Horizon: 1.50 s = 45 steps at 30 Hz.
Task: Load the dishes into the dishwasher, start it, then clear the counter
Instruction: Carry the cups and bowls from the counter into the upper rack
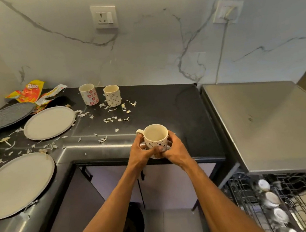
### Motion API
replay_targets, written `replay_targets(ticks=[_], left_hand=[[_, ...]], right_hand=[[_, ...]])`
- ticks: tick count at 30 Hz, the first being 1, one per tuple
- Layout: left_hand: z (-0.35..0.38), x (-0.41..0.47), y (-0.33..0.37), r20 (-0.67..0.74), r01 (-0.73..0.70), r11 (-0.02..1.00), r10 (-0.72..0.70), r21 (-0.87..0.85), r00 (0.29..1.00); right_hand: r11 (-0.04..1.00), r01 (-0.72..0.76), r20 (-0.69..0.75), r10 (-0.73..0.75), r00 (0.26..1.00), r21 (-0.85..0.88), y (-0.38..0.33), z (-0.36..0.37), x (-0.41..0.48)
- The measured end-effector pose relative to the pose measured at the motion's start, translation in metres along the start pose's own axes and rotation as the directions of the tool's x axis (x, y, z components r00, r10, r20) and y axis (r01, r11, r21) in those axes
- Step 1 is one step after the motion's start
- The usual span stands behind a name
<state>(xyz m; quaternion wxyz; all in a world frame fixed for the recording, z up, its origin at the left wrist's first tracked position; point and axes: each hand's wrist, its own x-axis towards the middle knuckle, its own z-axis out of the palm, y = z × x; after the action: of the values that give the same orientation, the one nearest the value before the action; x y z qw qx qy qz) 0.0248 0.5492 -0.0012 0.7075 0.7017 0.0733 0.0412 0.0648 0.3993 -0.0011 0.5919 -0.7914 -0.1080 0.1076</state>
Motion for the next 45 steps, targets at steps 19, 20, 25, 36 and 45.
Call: replay_targets(ticks=[19, 20, 25, 36, 45], left_hand=[[0.184, -0.096, -0.040, 0.315, 0.026, 0.984, -0.081, 0.174, 0.946], [0.193, -0.098, -0.044, 0.350, 0.020, 0.981, -0.088, 0.193, 0.933], [0.240, -0.107, -0.064, 0.476, 0.029, 0.963, -0.158, 0.268, 0.865], [0.309, -0.143, -0.092, 0.572, 0.101, 0.919, -0.320, 0.382, 0.755], [0.374, -0.133, -0.102, 0.441, 0.293, 0.874, -0.454, 0.387, 0.774]], right_hand=[[0.974, -0.210, -0.255, 0.226, 0.940, 0.088, 0.084, -0.140, -0.178], [0.967, -0.235, -0.280, 0.255, 0.926, 0.102, 0.088, -0.146, -0.186], [0.938, -0.312, -0.408, 0.346, 0.845, 0.149, 0.108, -0.170, -0.227], [0.865, -0.411, -0.466, 0.501, 0.729, 0.287, 0.143, -0.207, -0.292], [0.844, -0.427, -0.371, 0.528, 0.764, 0.324, 0.181, -0.272, -0.279]])
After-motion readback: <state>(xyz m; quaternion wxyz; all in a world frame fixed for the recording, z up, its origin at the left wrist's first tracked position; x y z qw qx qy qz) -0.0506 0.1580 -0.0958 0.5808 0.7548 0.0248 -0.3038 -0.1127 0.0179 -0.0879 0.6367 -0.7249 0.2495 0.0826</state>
